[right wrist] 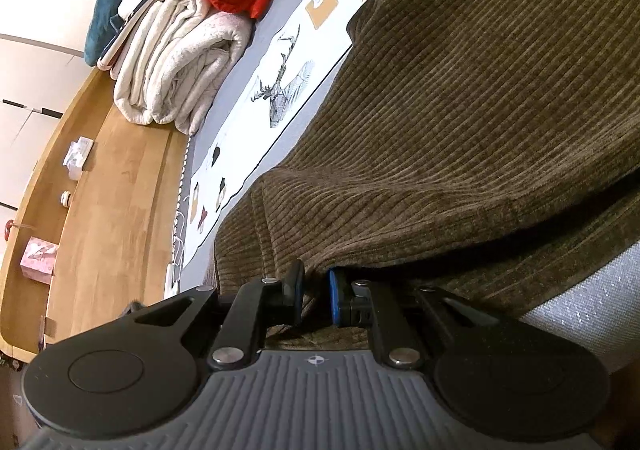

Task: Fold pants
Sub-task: 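Close the left tool on the grey ribbed waistband while the right tool grasps the pants edge, then open both tools to release the waistband and the pants edge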

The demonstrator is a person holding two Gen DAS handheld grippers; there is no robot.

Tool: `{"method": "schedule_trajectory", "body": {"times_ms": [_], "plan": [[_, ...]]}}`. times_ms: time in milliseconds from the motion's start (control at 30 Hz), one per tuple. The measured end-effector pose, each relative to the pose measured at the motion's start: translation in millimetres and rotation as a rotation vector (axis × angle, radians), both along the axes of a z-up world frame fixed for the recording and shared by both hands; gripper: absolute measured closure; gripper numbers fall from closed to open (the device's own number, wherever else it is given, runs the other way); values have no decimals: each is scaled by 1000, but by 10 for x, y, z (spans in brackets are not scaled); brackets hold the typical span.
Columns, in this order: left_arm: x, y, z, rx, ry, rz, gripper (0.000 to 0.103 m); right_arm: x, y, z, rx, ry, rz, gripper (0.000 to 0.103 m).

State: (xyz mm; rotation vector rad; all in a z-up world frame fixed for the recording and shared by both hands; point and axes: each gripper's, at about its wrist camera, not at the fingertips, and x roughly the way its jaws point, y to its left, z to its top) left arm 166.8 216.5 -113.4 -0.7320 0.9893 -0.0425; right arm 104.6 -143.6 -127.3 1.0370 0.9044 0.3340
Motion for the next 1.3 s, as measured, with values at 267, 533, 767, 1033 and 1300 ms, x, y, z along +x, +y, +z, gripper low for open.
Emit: {"method": "schedule_trajectory", "body": {"times_ms": [267, 533, 767, 1033, 1300], "plan": [[11, 21, -63, 86, 41, 74, 80, 5, 54, -126, -9, 50, 22, 86], [-6, -61, 7, 162, 16, 49, 82, 79, 69, -337, 81, 136, 10, 72], [-180, -83, 267, 174, -80, 28, 89, -4, 162, -173, 13, 51, 12, 94], [-246, 46, 84, 155, 4, 27, 89, -32, 251, -292, -35, 66, 74, 94], [-454, 170, 236, 266, -24, 123, 101, -119, 237, -76, -66, -29, 104, 94]]}}
